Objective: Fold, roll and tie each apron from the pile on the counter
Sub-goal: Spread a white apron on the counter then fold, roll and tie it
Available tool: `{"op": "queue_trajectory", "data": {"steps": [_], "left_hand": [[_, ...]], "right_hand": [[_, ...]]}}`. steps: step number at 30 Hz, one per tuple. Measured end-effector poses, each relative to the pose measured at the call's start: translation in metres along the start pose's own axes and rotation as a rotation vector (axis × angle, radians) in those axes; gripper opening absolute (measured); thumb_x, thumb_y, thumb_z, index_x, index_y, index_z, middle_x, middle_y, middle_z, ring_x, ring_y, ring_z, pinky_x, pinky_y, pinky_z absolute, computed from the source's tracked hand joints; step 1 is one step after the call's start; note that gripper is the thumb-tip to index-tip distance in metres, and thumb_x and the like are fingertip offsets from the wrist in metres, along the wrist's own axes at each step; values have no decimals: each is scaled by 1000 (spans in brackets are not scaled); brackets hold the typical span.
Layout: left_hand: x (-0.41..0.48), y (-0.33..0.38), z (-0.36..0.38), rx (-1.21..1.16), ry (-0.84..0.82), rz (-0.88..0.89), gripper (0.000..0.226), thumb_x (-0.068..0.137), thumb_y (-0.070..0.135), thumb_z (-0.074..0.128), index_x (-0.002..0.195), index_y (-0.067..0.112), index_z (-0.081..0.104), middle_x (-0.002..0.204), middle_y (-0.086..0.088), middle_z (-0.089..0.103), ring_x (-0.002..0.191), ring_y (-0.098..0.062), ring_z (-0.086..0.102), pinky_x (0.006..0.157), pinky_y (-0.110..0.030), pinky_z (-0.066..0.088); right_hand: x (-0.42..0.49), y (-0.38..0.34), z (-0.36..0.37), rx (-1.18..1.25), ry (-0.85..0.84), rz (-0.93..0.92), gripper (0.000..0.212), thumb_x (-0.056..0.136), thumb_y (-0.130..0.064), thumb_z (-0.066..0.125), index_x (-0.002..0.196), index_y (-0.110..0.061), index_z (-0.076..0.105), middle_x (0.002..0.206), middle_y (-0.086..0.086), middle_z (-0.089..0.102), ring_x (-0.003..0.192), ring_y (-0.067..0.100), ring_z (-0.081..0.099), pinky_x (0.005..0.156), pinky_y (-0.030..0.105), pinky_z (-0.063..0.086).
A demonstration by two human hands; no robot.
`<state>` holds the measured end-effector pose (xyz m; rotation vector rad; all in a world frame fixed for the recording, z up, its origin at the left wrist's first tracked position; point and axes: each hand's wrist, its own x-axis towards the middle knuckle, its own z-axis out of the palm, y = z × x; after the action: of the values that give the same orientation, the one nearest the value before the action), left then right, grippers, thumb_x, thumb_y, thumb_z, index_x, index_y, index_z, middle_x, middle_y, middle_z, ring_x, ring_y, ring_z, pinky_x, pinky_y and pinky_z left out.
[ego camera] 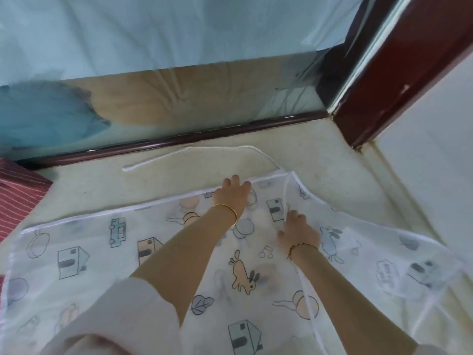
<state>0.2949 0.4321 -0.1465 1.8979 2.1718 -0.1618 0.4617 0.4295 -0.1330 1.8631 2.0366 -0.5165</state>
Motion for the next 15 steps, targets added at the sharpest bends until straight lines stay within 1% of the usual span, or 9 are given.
{"op": "queue_trajectory", "data": {"steps": [3,4,6,8,10,11,12,13,15], "left_hand": [[3,-5,1,7,-29,-26,45,91,6,49,132,15,32,127,-15,29,113,-33,37,84,-40,49],[5,-5,1,2,-40,-24,45,91,8,50,132,16,32,126,-14,29,112,-32,37,84,-39,50],[6,-5,2,5,-48,-29,46,92,10,52,132,16,31,125,-13,29,111,-30,38,84,-38,50],[6,-3,2,9,-52,-56,46,92,11,52,132,14,31,125,-13,30,112,-30,38,82,-36,49],[6,-2,4,20,-62,-67,48,91,11,54,133,14,30,126,-13,29,113,-30,38,82,-36,50],[7,-1,4,28,-61,-70,50,91,11,54,134,14,29,127,-13,29,113,-30,38,83,-36,50],[6,-2,5,32,-68,-68,51,91,12,54,135,15,29,127,-13,30,114,-29,38,85,-36,50],[6,-2,5,29,-69,-68,51,92,13,54,136,15,29,128,-13,30,114,-29,38,86,-36,49],[8,-1,2,5,-73,-78,50,92,16,54,135,14,30,128,-12,31,115,-29,39,89,-36,49]], "right_hand": [[11,7,-9,36,-147,-33,10,94,-14,45,101,-13,52,98,5,61,75,18,56,65,25,45],[15,10,-21,191,-259,-12,8,94,-12,46,90,-10,52,86,6,62,63,15,56,58,20,46],[26,9,-55,752,-549,100,18,94,-9,48,78,-5,51,62,6,61,36,7,46,35,15,35],[44,4,-93,1443,-666,136,18,97,-13,47,83,-4,54,51,3,60,31,5,44,31,15,34],[65,2,-134,2121,-592,27,30,99,-23,45,110,3,55,68,12,67,57,13,66,51,20,54],[77,3,-156,2354,-490,-43,43,100,-28,43,126,5,47,89,20,67,84,21,70,74,26,58],[87,4,-170,2470,-371,-64,52,99,-33,43,136,4,38,112,25,59,109,27,61,93,35,51],[94,6,-180,2462,-276,-58,56,99,-34,44,141,2,31,128,23,49,122,29,50,103,39,44],[101,14,-181,2194,-132,-19,39,99,-25,46,133,-8,42,121,12,49,110,22,54,95,36,47]]}}
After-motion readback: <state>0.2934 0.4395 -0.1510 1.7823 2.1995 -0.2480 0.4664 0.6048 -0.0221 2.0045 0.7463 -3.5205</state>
